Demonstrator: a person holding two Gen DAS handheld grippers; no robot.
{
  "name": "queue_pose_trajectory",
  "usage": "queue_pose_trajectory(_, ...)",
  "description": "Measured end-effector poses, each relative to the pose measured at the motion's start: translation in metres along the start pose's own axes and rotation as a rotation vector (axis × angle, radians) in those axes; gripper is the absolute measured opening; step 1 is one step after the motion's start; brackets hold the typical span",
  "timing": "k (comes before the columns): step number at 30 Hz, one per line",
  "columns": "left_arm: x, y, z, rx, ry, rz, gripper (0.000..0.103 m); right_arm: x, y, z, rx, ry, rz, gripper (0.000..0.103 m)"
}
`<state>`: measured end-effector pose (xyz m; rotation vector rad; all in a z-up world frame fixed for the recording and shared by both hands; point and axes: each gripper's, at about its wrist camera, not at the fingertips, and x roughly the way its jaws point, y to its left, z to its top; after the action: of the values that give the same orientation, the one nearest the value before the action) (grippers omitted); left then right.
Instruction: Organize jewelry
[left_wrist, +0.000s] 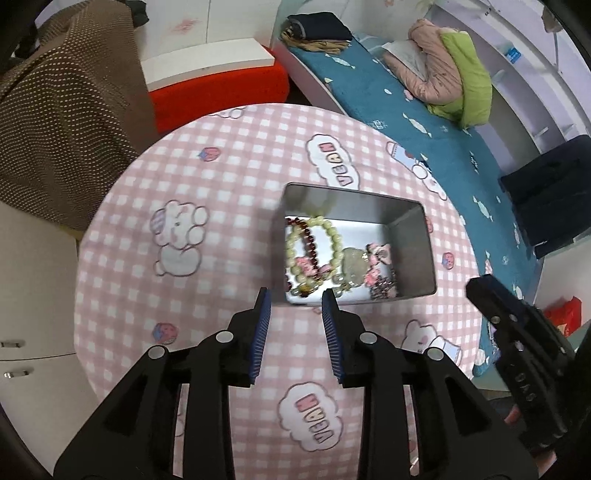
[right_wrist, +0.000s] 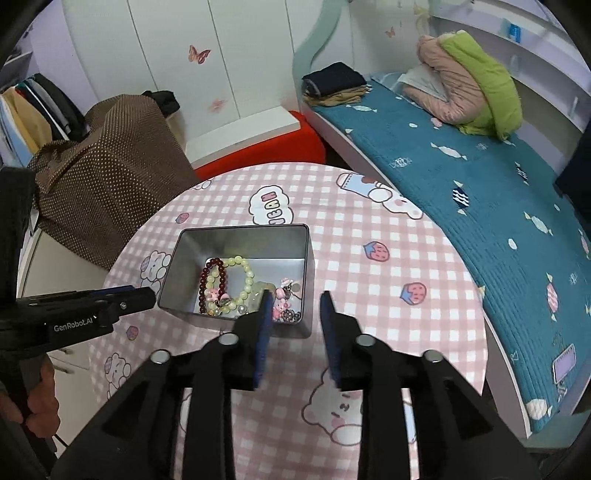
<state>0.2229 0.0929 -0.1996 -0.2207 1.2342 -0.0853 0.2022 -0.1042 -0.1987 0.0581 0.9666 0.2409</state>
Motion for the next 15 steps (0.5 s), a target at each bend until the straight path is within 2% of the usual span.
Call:
queue_pose_trajectory(9,-0.027,0.014,-0.022,0.049,-0.026,0.021,0.038,-0.038,0.007,-0.017,0.046,-0.069,-0.052,0.059)
queue_pose_trajectory(11,-0.035,0.014,-0.026,0.064,-0.041,0.023,0.043,-0.048,0.005,-0.020,0.066,-0.089,-0.055,0.063)
queue_pose_trajectory(15,-0.051,0.013,-0.036,0.095,-0.076,0.022,0.044,-0.067,0.002,-0.025,0.072,-0.132,-0.072,0.070)
